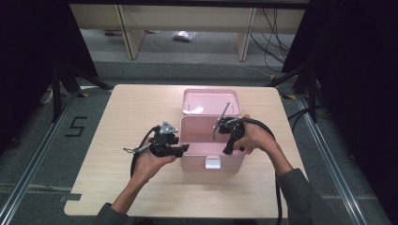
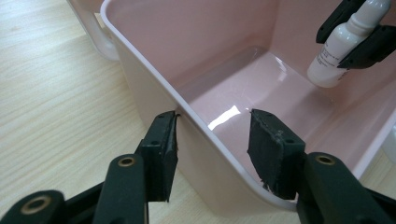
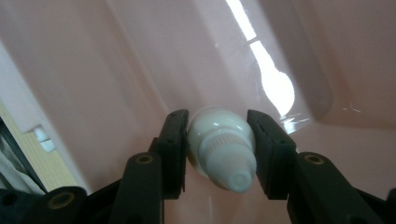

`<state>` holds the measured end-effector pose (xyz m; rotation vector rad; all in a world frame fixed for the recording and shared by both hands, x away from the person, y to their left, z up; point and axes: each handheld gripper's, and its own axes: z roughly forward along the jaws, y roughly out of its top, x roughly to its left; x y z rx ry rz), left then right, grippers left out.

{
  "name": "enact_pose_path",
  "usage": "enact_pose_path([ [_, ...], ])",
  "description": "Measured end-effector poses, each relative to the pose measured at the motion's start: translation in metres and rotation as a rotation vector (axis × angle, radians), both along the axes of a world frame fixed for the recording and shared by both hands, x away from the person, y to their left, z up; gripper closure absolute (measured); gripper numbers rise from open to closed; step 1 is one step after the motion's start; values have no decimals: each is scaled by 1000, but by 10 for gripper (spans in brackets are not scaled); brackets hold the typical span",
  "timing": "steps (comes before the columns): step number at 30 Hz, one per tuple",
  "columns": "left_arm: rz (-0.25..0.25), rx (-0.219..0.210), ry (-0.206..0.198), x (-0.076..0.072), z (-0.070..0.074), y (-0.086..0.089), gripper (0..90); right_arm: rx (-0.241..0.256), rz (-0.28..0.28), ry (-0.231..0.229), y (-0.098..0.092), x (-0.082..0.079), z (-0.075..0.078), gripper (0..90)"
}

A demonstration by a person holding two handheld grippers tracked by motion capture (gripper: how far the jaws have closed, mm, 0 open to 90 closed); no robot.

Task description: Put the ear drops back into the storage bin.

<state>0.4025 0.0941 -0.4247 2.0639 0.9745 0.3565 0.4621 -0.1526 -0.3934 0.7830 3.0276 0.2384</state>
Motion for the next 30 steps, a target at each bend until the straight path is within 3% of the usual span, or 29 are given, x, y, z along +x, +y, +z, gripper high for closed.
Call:
enact_pose_path([
  [1,0,0,0,0,0,0,518,-14,21,-19,-1,2,-2,604],
  [3,0,1,0,0,0,0,518,-3,-3,1,1,0,-3,604],
  [6,-1,0,0,0,0,0,518,-19,34,-15,1,3,-6,604],
  [7,-1,2,0,0,0,0,518,-5,-14,9,3,1,-6,604],
  [9,-1,3,0,0,0,0,518,-26,27,-10,2,4,-9,604],
  [12,-1,2,-1,0,0,0,519,-8,-16,14,5,2,-10,604],
  [20,0,2,-1,0,0,0,519,-15,-5,14,5,2,-11,604],
  [21,0,1,-1,0,0,0,519,-13,15,8,4,4,-12,604],
  [22,0,3,-1,0,0,0,519,-37,8,4,3,4,-12,604],
  [23,0,5,-1,0,0,0,519,-12,-13,14,4,2,-13,604],
  [24,-1,6,-2,0,0,0,519,-21,21,0,3,5,-15,604],
  [26,-3,6,0,0,0,0,519,-38,-15,26,4,3,-17,604],
  [27,-1,5,-2,0,0,0,521,-20,-35,34,5,1,-17,604],
  [28,0,3,-1,0,0,0,522,-44,-11,12,4,3,-17,604],
  [30,-1,5,-2,0,0,0,523,-40,15,11,3,5,-19,604],
])
